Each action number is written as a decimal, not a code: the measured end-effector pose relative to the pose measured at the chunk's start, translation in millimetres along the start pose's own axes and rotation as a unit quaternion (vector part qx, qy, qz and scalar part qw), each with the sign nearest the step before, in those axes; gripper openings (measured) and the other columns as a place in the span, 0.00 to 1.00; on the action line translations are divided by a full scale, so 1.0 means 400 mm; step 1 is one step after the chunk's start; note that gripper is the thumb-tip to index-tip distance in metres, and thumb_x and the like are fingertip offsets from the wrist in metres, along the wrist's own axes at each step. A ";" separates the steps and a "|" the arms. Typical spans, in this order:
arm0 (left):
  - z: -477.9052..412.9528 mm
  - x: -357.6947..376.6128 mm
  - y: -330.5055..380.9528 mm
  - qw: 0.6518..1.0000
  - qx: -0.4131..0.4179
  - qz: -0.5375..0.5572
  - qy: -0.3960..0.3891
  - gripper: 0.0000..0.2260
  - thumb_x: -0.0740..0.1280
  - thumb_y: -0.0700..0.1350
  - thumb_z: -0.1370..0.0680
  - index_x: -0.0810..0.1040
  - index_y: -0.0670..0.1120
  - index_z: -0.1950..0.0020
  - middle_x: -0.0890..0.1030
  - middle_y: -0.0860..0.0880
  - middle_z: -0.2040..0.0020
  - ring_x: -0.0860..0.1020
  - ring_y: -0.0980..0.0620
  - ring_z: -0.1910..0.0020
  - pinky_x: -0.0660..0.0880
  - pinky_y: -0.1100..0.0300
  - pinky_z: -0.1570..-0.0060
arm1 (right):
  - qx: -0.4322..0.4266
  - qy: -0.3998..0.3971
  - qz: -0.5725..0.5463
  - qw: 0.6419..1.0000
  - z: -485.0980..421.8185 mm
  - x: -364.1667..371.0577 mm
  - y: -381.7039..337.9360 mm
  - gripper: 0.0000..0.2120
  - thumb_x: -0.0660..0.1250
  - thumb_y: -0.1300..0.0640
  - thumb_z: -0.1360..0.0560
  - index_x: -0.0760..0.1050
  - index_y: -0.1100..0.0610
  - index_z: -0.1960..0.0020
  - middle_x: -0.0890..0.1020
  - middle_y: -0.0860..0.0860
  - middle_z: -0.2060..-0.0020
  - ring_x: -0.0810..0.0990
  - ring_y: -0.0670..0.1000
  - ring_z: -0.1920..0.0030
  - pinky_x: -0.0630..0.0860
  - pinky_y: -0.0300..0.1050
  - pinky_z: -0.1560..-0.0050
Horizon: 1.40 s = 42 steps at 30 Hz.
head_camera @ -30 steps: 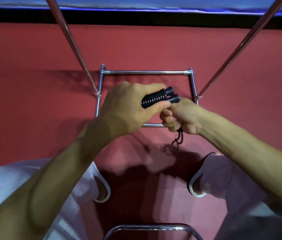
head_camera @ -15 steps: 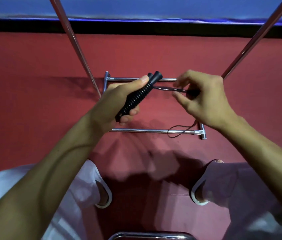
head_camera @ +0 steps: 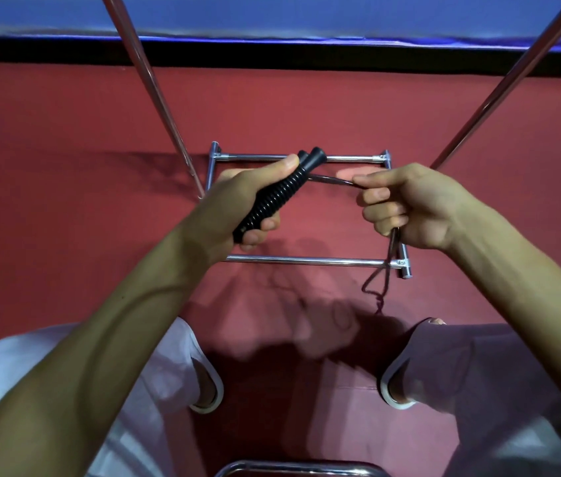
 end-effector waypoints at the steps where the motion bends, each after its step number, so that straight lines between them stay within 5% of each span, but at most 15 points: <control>1: 0.000 -0.003 0.003 1.000 -0.004 0.002 0.001 0.20 0.69 0.66 0.24 0.74 0.49 0.51 0.69 0.46 0.72 0.61 0.52 0.81 0.58 0.67 0.79 | -0.066 0.014 0.066 0.996 0.003 0.004 0.001 0.09 0.65 0.63 0.21 0.81 0.55 0.45 0.61 0.46 0.72 0.55 0.44 0.75 0.48 0.38 0.74; 3: -0.002 -0.014 0.008 1.000 -0.011 0.006 -0.004 0.19 0.68 0.66 0.24 0.73 0.51 0.55 0.69 0.46 0.72 0.61 0.52 0.81 0.58 0.67 0.79 | -0.242 0.043 0.249 0.937 0.013 0.010 0.001 0.07 0.72 0.64 0.23 0.84 0.58 0.46 0.65 0.51 0.73 0.58 0.48 0.73 0.54 0.41 0.72; 7: 0.000 -0.018 0.002 1.000 0.002 -0.009 0.012 0.19 0.68 0.65 0.24 0.73 0.50 0.57 0.70 0.46 0.72 0.62 0.52 0.81 0.59 0.65 0.79 | -0.439 0.159 0.600 0.650 0.021 0.001 0.017 0.05 0.73 0.53 0.23 0.84 0.52 0.48 0.82 0.47 0.66 0.73 0.45 0.69 0.73 0.45 0.62; 9: 0.004 -0.014 0.002 0.999 0.013 -0.014 0.025 0.19 0.69 0.64 0.23 0.74 0.49 0.57 0.70 0.46 0.72 0.62 0.52 0.80 0.59 0.65 0.79 | -0.447 0.183 0.632 0.606 0.024 0.003 0.020 0.08 0.68 0.50 0.21 0.85 0.52 0.50 0.84 0.48 0.65 0.80 0.50 0.67 0.77 0.50 0.62; 11: 0.005 -0.009 0.003 0.998 0.044 -0.023 0.036 0.18 0.68 0.62 0.22 0.75 0.47 0.55 0.69 0.46 0.72 0.63 0.52 0.80 0.58 0.65 0.78 | -0.399 0.148 0.588 0.688 0.028 0.009 0.020 0.13 0.67 0.50 0.19 0.84 0.55 0.56 0.82 0.48 0.72 0.80 0.52 0.72 0.78 0.51 0.66; 14: 0.002 0.004 -0.004 0.989 0.110 -0.075 0.063 0.14 0.69 0.58 0.20 0.85 0.48 0.49 0.69 0.45 0.73 0.65 0.50 0.77 0.61 0.64 0.77 | -0.196 0.019 0.316 0.928 0.033 0.021 0.005 0.14 0.66 0.56 0.17 0.82 0.65 0.55 0.79 0.52 0.75 0.72 0.50 0.81 0.69 0.41 0.77; 17: -0.004 0.017 -0.013 0.968 0.174 -0.148 0.105 0.09 0.71 0.56 0.20 0.87 0.54 0.45 0.69 0.50 0.76 0.67 0.50 0.79 0.65 0.63 0.76 | -0.044 -0.039 0.137 0.989 0.039 0.016 -0.008 0.14 0.62 0.55 0.17 0.77 0.63 0.55 0.66 0.49 0.79 0.60 0.44 0.82 0.56 0.35 0.80; 20: -0.018 0.014 -0.025 0.925 0.231 -0.248 0.172 0.10 0.71 0.59 0.23 0.87 0.58 0.45 0.75 0.58 0.75 0.73 0.58 0.76 0.73 0.57 0.69 | -0.011 -0.049 0.146 0.988 0.033 0.022 0.004 0.15 0.59 0.53 0.16 0.72 0.58 0.59 0.60 0.46 0.78 0.54 0.44 0.78 0.48 0.38 0.77; 24: -0.032 0.010 -0.047 0.891 0.242 -0.325 0.204 0.13 0.67 0.66 0.26 0.83 0.63 0.46 0.81 0.52 0.66 0.80 0.50 0.64 0.79 0.48 0.57 | -0.087 -0.003 0.281 0.956 0.025 0.031 0.021 0.21 0.65 0.50 0.17 0.69 0.54 0.67 0.59 0.50 0.73 0.55 0.49 0.73 0.49 0.43 0.72; 26: -0.036 0.011 -0.048 0.877 0.236 -0.357 0.216 0.13 0.67 0.67 0.26 0.81 0.64 0.45 0.82 0.52 0.64 0.81 0.49 0.60 0.79 0.49 0.56 | -0.184 0.023 0.447 0.875 0.027 0.034 0.024 0.21 0.71 0.49 0.21 0.70 0.54 0.69 0.63 0.49 0.74 0.59 0.49 0.73 0.57 0.44 0.72; 29: -0.046 0.003 -0.063 0.876 0.175 -0.394 0.217 0.15 0.67 0.68 0.27 0.82 0.67 0.44 0.85 0.54 0.59 0.82 0.49 0.53 0.79 0.52 0.50 | -0.285 0.080 0.673 0.678 0.018 0.034 0.057 0.09 0.70 0.49 0.21 0.81 0.53 0.56 0.79 0.49 0.69 0.78 0.56 0.66 0.74 0.49 0.63; 31: -0.053 -0.003 -0.076 0.885 0.133 -0.405 0.189 0.16 0.67 0.70 0.27 0.84 0.66 0.45 0.85 0.55 0.59 0.82 0.50 0.55 0.79 0.53 0.51 | -0.305 0.118 0.702 0.632 0.011 0.038 0.071 0.08 0.68 0.48 0.21 0.81 0.51 0.48 0.84 0.52 0.62 0.81 0.63 0.57 0.77 0.54 0.60; 35: -0.060 -0.010 -0.061 0.920 0.041 -0.381 0.081 0.15 0.69 0.66 0.26 0.87 0.57 0.53 0.74 0.51 0.77 0.73 0.49 0.77 0.70 0.60 0.71 | -0.372 0.110 0.680 0.621 0.005 0.041 0.067 0.07 0.72 0.51 0.23 0.79 0.52 0.47 0.83 0.50 0.65 0.81 0.64 0.60 0.76 0.53 0.63; 38: -0.056 -0.017 -0.051 0.928 -0.025 -0.368 -0.049 0.19 0.71 0.60 0.23 0.86 0.44 0.52 0.70 0.46 0.77 0.66 0.49 0.82 0.65 0.62 0.76 | -0.377 0.067 0.667 0.639 0.013 0.041 0.056 0.06 0.73 0.48 0.24 0.82 0.50 0.53 0.79 0.44 0.68 0.79 0.55 0.65 0.74 0.49 0.64; 42: -0.035 -0.001 -0.051 0.913 -0.040 -0.344 -0.218 0.18 0.69 0.58 0.20 0.84 0.45 0.59 0.69 0.43 0.76 0.64 0.50 0.80 0.62 0.62 0.75 | -0.304 -0.051 0.545 0.779 0.023 0.032 0.028 0.04 0.77 0.55 0.25 0.84 0.54 0.56 0.84 0.47 0.66 0.78 0.44 0.67 0.75 0.45 0.62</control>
Point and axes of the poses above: each hand's wrist, its own z-axis away from the middle knuckle, its own x-axis out of the palm, y = z × x, the point moved 1 cm from there along -z, towards the middle knuckle
